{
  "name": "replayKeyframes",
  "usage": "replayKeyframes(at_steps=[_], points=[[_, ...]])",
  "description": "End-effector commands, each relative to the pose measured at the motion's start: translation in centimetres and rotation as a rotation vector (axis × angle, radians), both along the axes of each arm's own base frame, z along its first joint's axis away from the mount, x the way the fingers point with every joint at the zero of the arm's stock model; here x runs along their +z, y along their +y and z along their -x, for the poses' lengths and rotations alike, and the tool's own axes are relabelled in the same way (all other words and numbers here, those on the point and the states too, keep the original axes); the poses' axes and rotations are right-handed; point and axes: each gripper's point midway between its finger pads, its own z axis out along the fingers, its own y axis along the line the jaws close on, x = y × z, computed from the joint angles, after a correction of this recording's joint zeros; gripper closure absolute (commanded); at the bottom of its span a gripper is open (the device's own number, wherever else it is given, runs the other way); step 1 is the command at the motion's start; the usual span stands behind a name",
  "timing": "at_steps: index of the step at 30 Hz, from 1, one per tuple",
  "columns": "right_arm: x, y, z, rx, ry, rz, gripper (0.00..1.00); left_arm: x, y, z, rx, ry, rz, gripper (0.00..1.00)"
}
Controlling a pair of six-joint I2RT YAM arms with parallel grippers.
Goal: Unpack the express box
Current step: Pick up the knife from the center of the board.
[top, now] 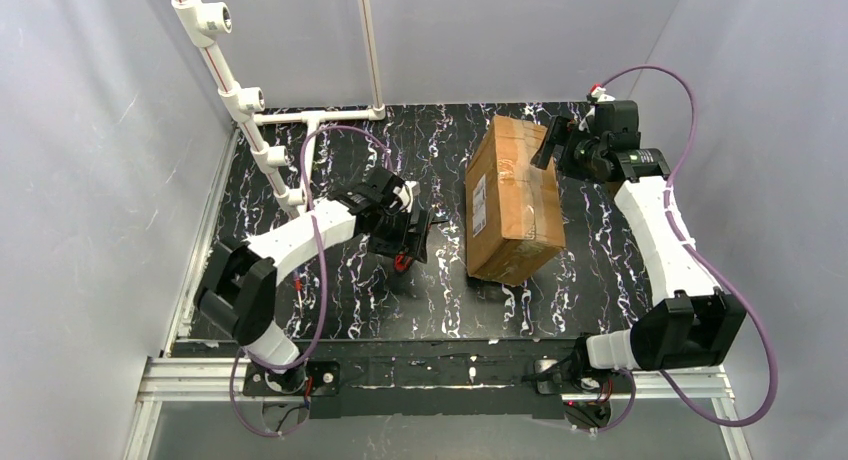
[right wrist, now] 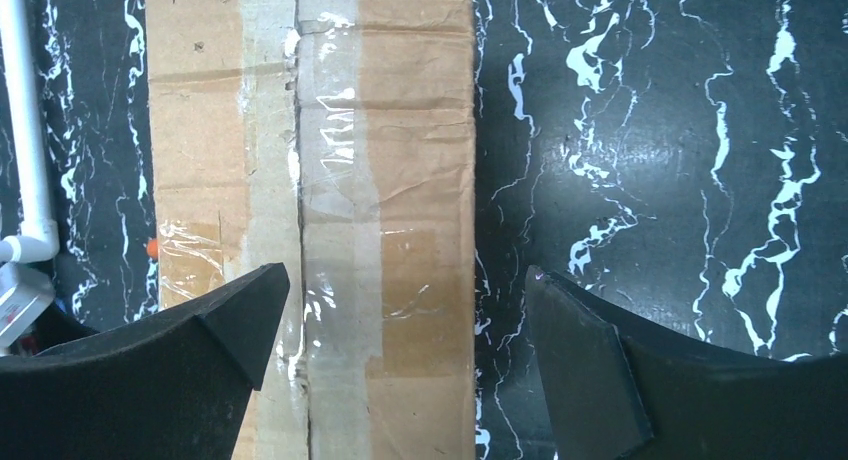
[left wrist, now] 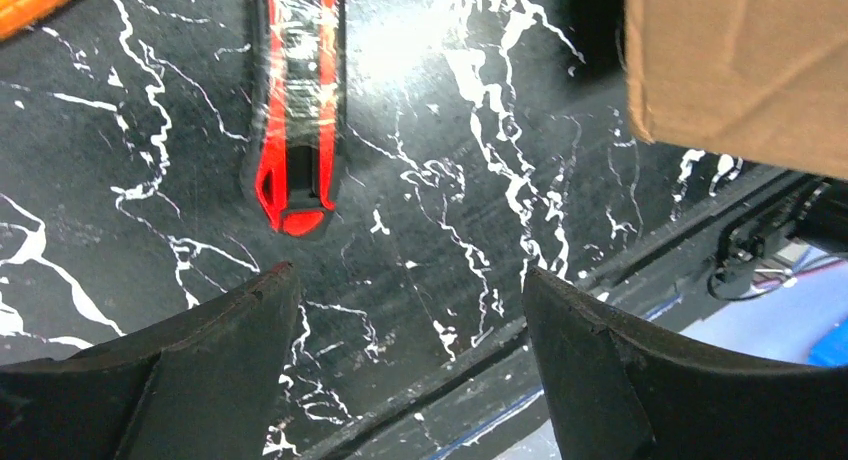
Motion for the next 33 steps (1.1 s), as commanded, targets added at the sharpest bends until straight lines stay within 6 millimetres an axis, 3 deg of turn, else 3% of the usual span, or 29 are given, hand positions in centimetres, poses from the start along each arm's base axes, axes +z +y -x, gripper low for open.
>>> replayKeyframes(at_steps=[1, 6, 16, 25, 31, 33], points=[[3.1, -1.3, 0.2, -0.047, -0.09, 0.048, 0.02, 0.1, -0.4, -2.3, -0.018, -0.061, -0.039, 0.2], [5.1, -1.7, 0.8, -0.056, -0.137, 0.058, 0.02, -1.4, -0.5, -4.4, -0.042, -0.07, -0.128, 0.21], [9.7, 2.4, 3.9, 0.141, -0.297, -0.008, 0.02, -3.3, -0.8, -6.7, -0.086, -0.126, -0.28, 0.28], [12.6, 4.3, 6.1, 0.23, -0.408, -0.048, 0.02, -6.2, -0.8, -7.6, -0.092, -0.091, -0.387, 0.36], [14.1, 5.8, 7.4, 0.304, -0.471, -0.036, 0.02, -7.0, -0.9, -7.6, -0.097, -0.072, -0.395, 0.51], [14.7, 6.3, 7.8, 0.327, -0.492, -0.035, 0.02, -6.7, -1.0, -7.5, -0.098, -0.073, -0.387, 0.61]])
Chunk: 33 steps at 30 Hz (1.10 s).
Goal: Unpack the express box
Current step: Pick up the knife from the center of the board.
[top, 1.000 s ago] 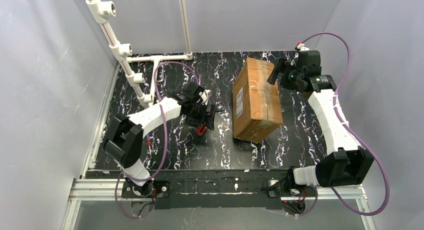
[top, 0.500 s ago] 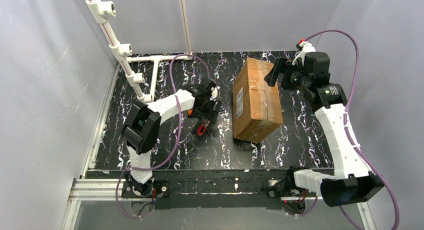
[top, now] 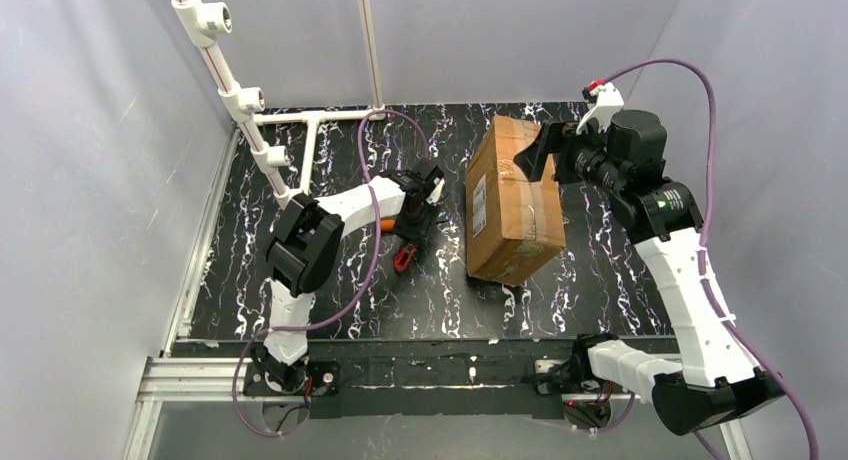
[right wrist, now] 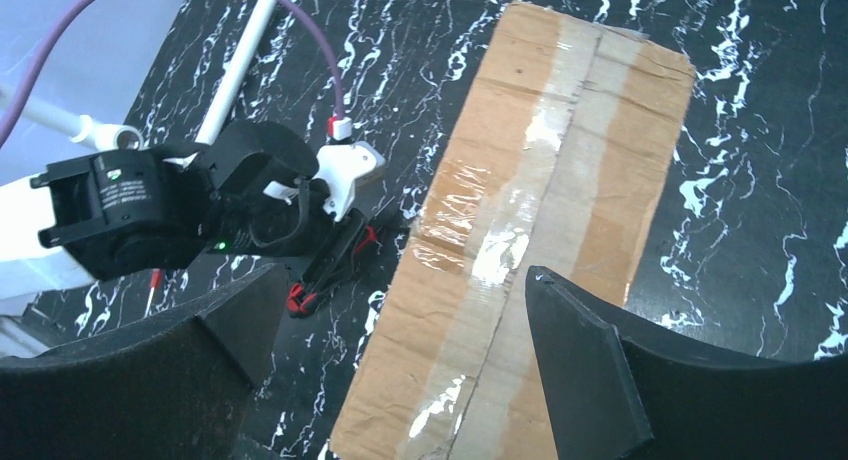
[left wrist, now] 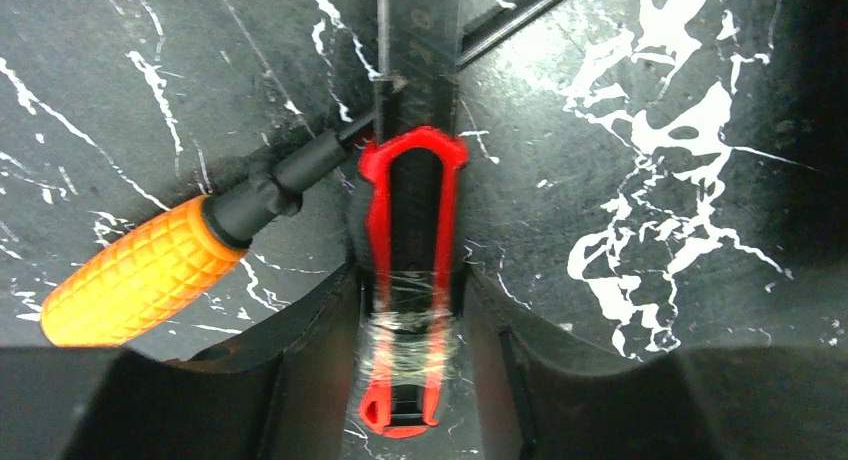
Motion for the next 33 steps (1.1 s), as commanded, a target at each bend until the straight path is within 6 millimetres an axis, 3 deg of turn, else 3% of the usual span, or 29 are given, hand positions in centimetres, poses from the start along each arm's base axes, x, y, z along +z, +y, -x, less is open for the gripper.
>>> replayKeyframes(at_steps=[1, 5, 9, 14, 22, 26, 30, 33], points=[[4.3, 1.1, 1.0, 0.062, -0.151, -0.009, 0.02, 0.8, 0.2, 0.3, -0.006, 0.004, -0.013, 0.67], [4.9, 3.0, 1.7, 0.146, -0.166, 0.004, 0.02, 3.5, 0.1, 0.6, 0.01, -0.035, 0.045, 0.83], [4.8, 6.2, 3.1, 0.277, -0.184, 0.066, 0.02, 7.8, -0.3, 1.3, 0.033, -0.095, 0.165, 0.91], [4.7, 9.6, 5.2, 0.428, -0.206, 0.098, 0.02, 15.8, -0.8, 2.7, 0.091, -0.187, 0.395, 0.99], [4.2, 13.3, 7.1, 0.587, -0.224, 0.017, 0.02, 29.1, 0.8, 4.5, 0.347, -0.351, 0.829, 1.0], [4.0, 15.9, 8.1, 0.641, -0.211, -0.037, 0.02, 32.6, 1.1, 4.2, 0.515, -0.367, 1.019, 1.0], [3.9, 18.5, 9.6, 0.635, -0.256, -0.04, 0.02, 34.2, 0.5, 3.8, 0.673, -0.287, 1.202, 1.0], [3.8, 19.1, 9.5, 0.55, -0.288, -0.056, 0.02, 34.7, -0.2, 3.8, 0.743, -0.197, 1.315, 1.0]])
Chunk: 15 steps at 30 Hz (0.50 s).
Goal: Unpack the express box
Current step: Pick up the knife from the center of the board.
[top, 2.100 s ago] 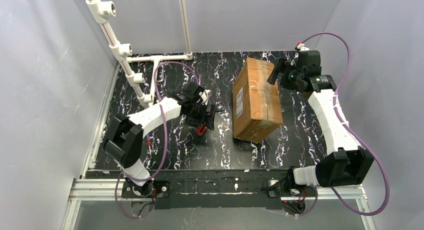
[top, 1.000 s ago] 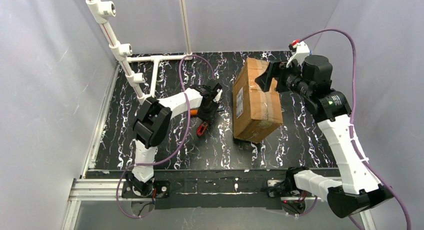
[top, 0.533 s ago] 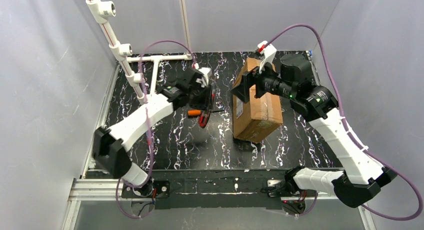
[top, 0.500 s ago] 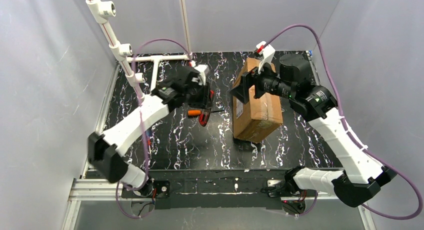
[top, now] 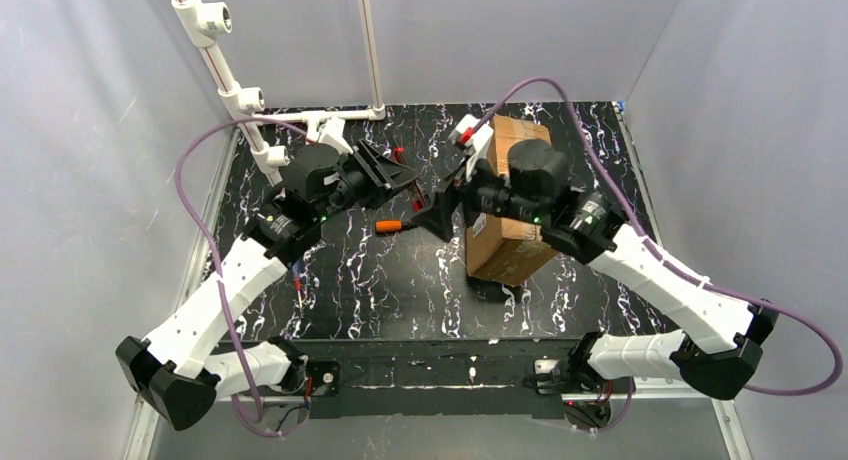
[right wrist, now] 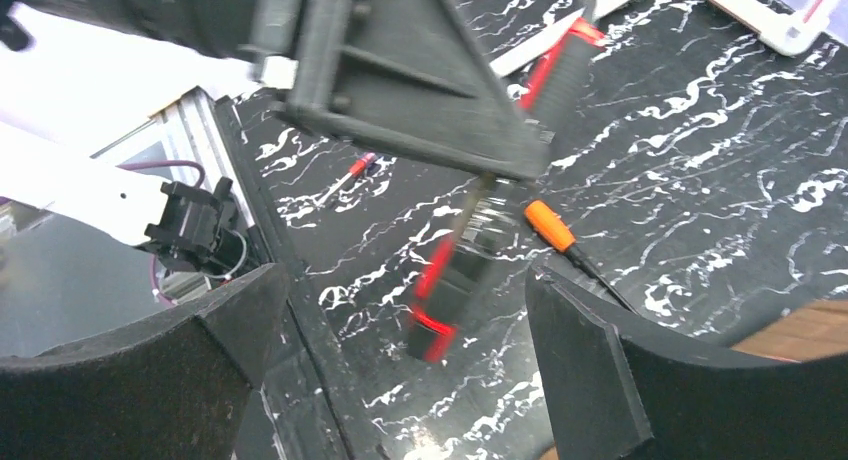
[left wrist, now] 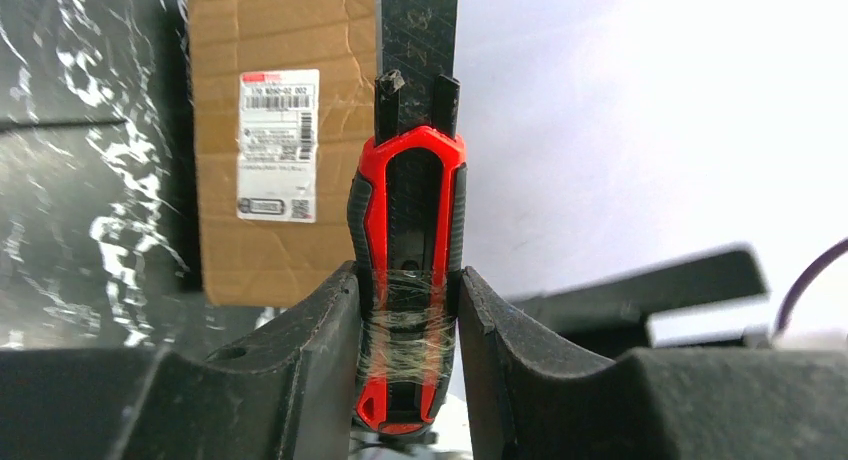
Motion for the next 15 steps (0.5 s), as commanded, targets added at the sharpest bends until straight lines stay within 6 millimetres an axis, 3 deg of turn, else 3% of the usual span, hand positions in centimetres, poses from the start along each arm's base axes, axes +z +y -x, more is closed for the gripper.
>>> replayKeyframes(at_steps=[1, 3, 6, 9, 15], points=[[2.6, 0.8, -0.7, -0.142, -0.09, -0.135, 0.02, 2.5, -1.2, -0.8, 0.073, 0.11, 0.317, 1.0], [2.4, 0.5, -1.1, -0.205, -0.085, -0.176, 0.03, 2.6, -1.2, -1.0, 0.089, 0.126, 0.383, 1.0], [2.0, -0.6, -2.4, -0.319, -0.091, -0.205, 0.13, 2.2, -0.9, -1.2, 0.122, 0.162, 0.425, 1.0], [1.1, -1.2, -3.4, -0.394, -0.1, -0.208, 0.16, 3.0, -0.9, -1.3, 0.129, 0.162, 0.493, 1.0], [2.5, -1.4, -4.4, -0.484, -0.154, -0.311, 0.24, 3.5, -0.9, -1.1, 0.14, 0.225, 0.577, 1.0]])
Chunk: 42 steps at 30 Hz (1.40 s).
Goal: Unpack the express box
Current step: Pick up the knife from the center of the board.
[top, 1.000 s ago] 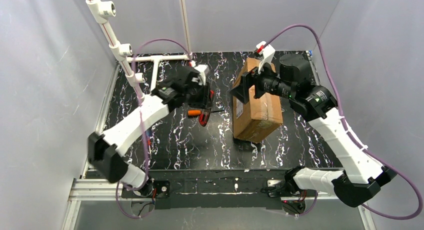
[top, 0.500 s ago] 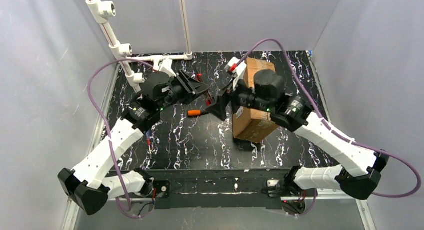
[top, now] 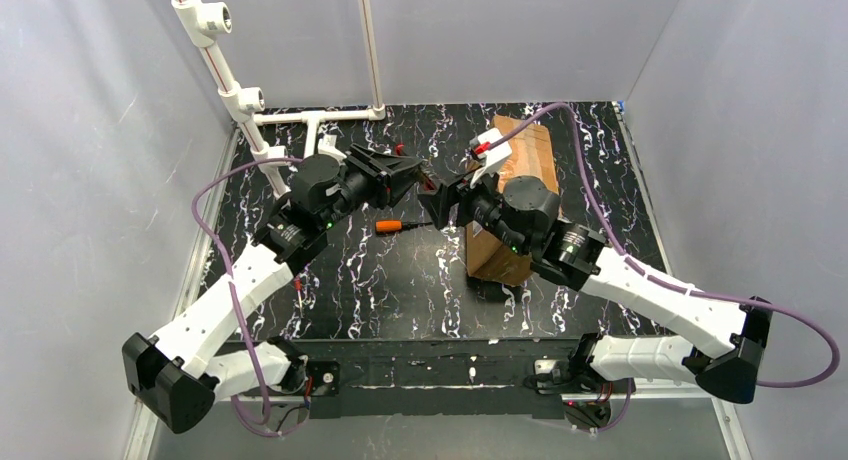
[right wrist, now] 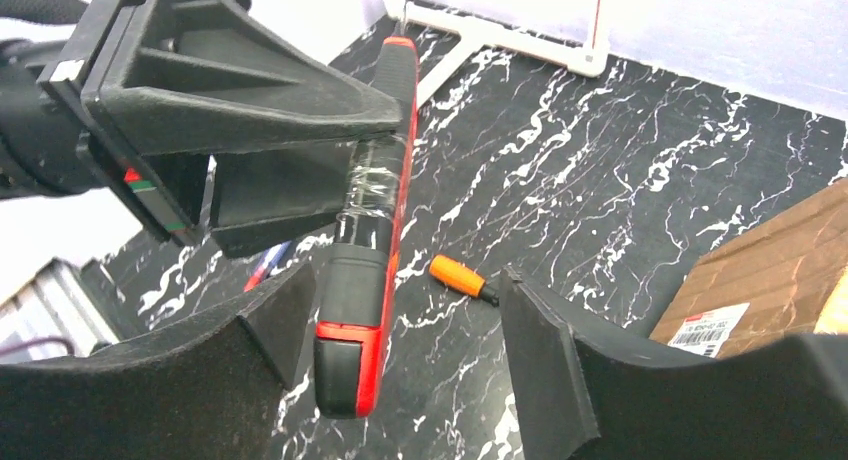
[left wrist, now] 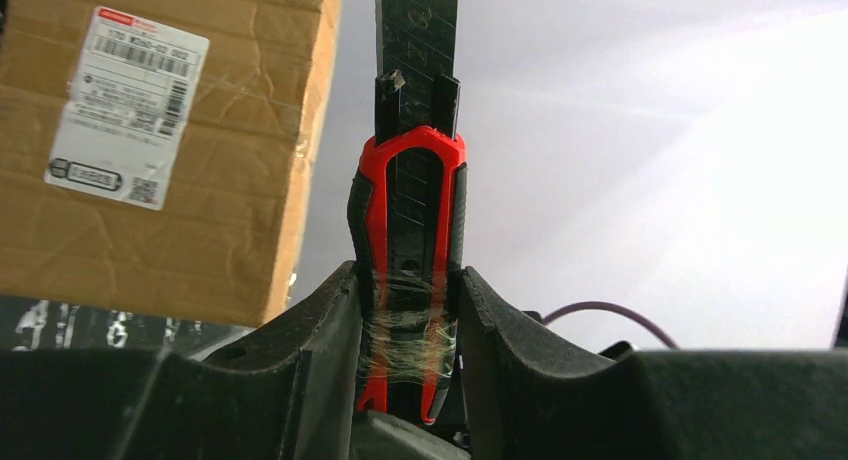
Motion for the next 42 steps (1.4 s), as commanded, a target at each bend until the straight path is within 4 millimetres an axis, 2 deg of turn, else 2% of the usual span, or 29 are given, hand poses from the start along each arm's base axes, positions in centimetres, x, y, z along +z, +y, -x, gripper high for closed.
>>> replayKeyframes(at_steps=[1, 4, 11, 13, 14, 17, 20, 23, 26, 30, 34, 42], points=[[5.2, -0.9, -1.3, -0.119, -0.114, -0.197, 0.26, 3.2, 0.8, 0.4, 0.037, -0.012, 0.143, 1.0], [5.6, -0.2, -1.6, -0.117, -0.149, -0.226, 0.32, 3.6, 1.2, 0.3, 0.061, 0.011, 0.192, 1.0], [5.7, 1.8, -2.2, -0.114, -0.158, -0.225, 0.36, 4.6, 1.5, 0.1, 0.087, 0.024, 0.249, 1.0], [5.9, 1.9, -2.3, -0.122, -0.164, -0.225, 0.43, 4.8, 1.5, 0.2, 0.085, 0.022, 0.258, 1.0], [6.0, 1.9, -2.4, -0.125, -0.167, -0.225, 0.51, 4.9, 1.5, 0.2, 0.084, 0.02, 0.262, 1.0], [6.4, 1.9, -2.5, -0.127, -0.177, -0.242, 0.57, 4.9, 1.4, 0.2, 0.078, 0.02, 0.265, 1.0], [6.5, 2.1, -2.4, -0.122, -0.181, -0.251, 0.57, 4.6, 1.4, 0.2, 0.076, 0.025, 0.271, 1.0], [7.0, 2.3, -2.3, -0.111, -0.188, -0.271, 0.43, 4.6, 1.2, 0.2, 0.07, 0.028, 0.282, 1.0], [7.4, 2.3, -2.1, -0.101, -0.196, -0.292, 0.4, 4.5, 1.1, 0.2, 0.065, 0.028, 0.284, 1.0], [7.3, 2.5, -2.5, -0.118, -0.187, -0.286, 0.43, 4.3, 1.1, 0.2, 0.063, 0.033, 0.294, 1.0], [7.0, 2.9, -2.8, -0.123, -0.185, -0.274, 0.55, 4.5, 1.0, 0.2, 0.057, 0.029, 0.307, 1.0], [7.4, 2.8, -3.3, -0.152, -0.204, -0.268, 0.52, 4.3, 0.8, 0.3, 0.047, 0.034, 0.313, 1.0]])
